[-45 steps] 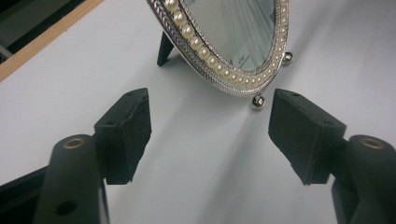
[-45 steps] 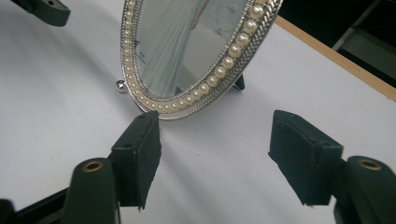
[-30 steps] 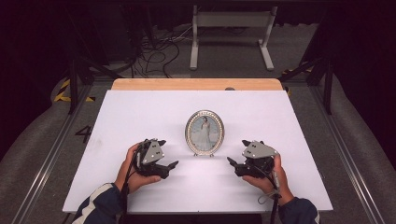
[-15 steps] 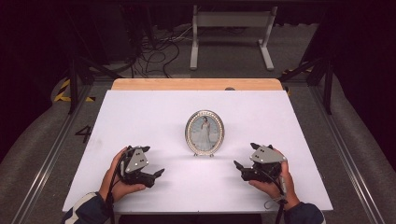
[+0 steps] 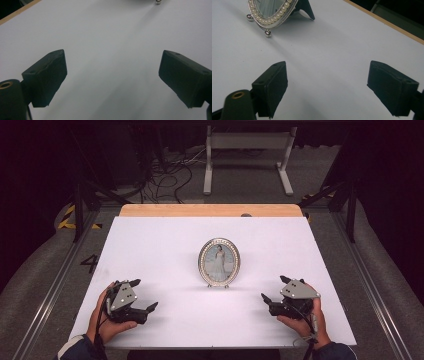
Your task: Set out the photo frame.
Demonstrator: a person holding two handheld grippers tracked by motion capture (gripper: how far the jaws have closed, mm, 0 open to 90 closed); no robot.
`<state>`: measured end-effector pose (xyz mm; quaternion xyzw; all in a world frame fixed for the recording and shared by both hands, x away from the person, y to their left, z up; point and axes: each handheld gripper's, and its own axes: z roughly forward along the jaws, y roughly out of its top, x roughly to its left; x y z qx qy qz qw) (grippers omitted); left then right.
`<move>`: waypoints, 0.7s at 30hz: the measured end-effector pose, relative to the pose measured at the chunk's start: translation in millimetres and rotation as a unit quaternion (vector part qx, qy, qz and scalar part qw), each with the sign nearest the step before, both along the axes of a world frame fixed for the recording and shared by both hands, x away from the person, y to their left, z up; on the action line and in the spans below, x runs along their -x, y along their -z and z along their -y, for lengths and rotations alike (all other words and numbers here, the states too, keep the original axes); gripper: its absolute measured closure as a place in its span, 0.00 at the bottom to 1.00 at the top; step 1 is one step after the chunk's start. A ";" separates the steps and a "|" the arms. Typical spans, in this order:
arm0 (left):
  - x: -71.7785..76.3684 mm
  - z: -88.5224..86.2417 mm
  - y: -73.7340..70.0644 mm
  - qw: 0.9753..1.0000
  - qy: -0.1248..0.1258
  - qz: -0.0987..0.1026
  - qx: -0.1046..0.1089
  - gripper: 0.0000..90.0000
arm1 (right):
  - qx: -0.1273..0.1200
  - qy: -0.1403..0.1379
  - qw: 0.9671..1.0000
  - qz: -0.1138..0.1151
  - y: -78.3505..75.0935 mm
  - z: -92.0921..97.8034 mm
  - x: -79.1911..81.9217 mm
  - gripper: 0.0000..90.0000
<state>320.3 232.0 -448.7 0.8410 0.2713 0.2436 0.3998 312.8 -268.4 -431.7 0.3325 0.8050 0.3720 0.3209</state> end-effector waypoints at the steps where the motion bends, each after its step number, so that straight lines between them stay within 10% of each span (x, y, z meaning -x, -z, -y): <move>1: 1.0 -3.0 0.5 1.000 -0.003 -0.001 0.003 0.10 | 0.002 0.002 1.000 0.000 0.2 1.3 0.5 0.18; 21: 7.2 -40.3 9.6 0.998 -0.048 -0.023 0.016 0.10 | 0.003 0.026 1.000 -0.003 7.5 19.3 13.3 0.18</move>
